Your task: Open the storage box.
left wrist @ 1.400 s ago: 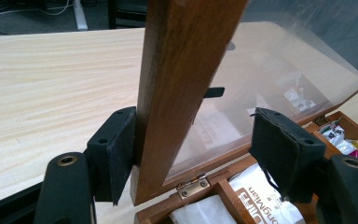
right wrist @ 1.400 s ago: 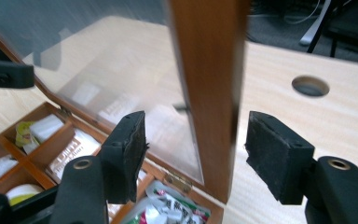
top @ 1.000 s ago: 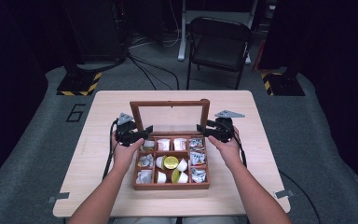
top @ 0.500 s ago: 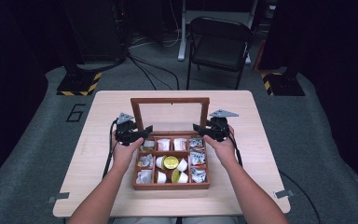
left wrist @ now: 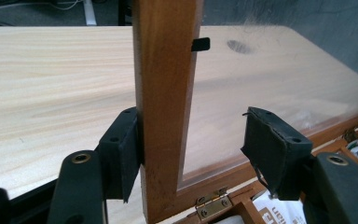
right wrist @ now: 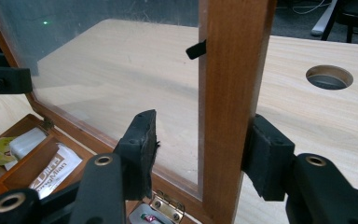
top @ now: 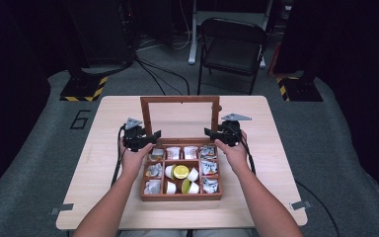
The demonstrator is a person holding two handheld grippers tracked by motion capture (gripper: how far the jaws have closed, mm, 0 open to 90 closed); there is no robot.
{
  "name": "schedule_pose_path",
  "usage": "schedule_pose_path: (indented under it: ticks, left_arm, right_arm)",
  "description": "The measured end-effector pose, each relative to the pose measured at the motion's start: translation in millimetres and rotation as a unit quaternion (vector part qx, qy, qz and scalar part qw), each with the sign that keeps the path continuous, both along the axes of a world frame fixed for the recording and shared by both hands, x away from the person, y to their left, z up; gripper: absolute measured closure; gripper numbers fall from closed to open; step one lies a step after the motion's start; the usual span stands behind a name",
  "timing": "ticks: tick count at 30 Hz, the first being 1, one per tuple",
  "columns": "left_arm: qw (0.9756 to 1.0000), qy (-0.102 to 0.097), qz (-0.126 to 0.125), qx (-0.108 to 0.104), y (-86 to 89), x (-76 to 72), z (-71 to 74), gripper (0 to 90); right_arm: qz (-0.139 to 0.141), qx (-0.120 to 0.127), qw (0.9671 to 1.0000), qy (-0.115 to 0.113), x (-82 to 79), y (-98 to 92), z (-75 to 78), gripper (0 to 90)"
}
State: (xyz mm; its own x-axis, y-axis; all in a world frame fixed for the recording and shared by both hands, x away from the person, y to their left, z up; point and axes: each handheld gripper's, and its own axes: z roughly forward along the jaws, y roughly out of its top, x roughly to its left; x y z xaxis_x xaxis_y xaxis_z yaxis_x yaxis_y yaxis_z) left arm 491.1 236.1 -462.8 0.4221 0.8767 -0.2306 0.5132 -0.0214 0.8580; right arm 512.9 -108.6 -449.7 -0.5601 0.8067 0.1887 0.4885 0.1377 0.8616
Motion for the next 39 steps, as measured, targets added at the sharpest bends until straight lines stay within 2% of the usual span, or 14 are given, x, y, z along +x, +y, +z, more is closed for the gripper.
schedule_pose_path:
  ticks: [2, 4, 9, 13, 19, 23, 28, 32, 37, 39]
  left_arm:
    - [1.0000, 0.002, 0.000, -0.004, 0.4, 1.1, -0.6, 38.8]
    - [1.0000, 0.006, 0.002, 0.002, -1.4, 2.7, -0.1, 38.6]
    - [0.9998, 0.016, 0.007, 0.012, -3.1, 7.5, 1.1, 39.5]
    - [0.9997, 0.015, 0.010, 0.016, -2.7, 9.9, -0.2, 40.6]
    - [0.9995, 0.025, 0.013, 0.012, -3.1, 14.0, -1.4, 40.7]
    - [0.9996, 0.026, 0.014, 0.005, -2.3, 16.3, -4.0, 41.5]
    - [0.9994, 0.030, 0.016, -0.003, -1.8, 18.9, -5.9, 41.7]
    - [0.9994, 0.032, 0.014, -0.006, -1.2, 20.2, -6.9, 41.7]
    - [0.9985, 0.054, 0.010, -0.002, -1.0, 25.9, -3.8, 41.5]
    - [0.9985, 0.053, 0.011, -0.006, -0.7, 27.0, -5.2, 41.6]
  right_arm:
    - [-0.001, -0.003, 1.0000, -0.001, 1.0, 0.4, -0.9, 49.1]
    - [-0.002, -0.005, 1.0000, -0.002, 2.1, 0.6, -2.0, 49.2]
    - [-0.006, 0.004, 1.0000, 0.003, 5.5, -0.1, -4.5, 49.9]
    - [-0.009, 0.012, 0.9998, 0.012, 8.3, -0.4, -5.7, 50.3]
    - [-0.012, 0.011, 0.9994, 0.032, 13.4, 0.7, -4.5, 50.1]
    - [-0.013, 0.008, 0.9994, 0.032, 16.6, 0.4, -5.7, 50.2]
    - [-0.018, 0.013, 0.9987, 0.045, 19.8, 1.0, -6.8, 50.1]
    - [-0.015, 0.017, 0.9986, 0.047, 21.8, 0.0, -8.1, 50.2]
    - [-0.010, 0.027, 0.9980, 0.056, 24.9, -2.8, -9.6, 51.5]
    - [-0.011, 0.032, 0.9975, 0.062, 26.0, -3.4, -10.2, 51.5]
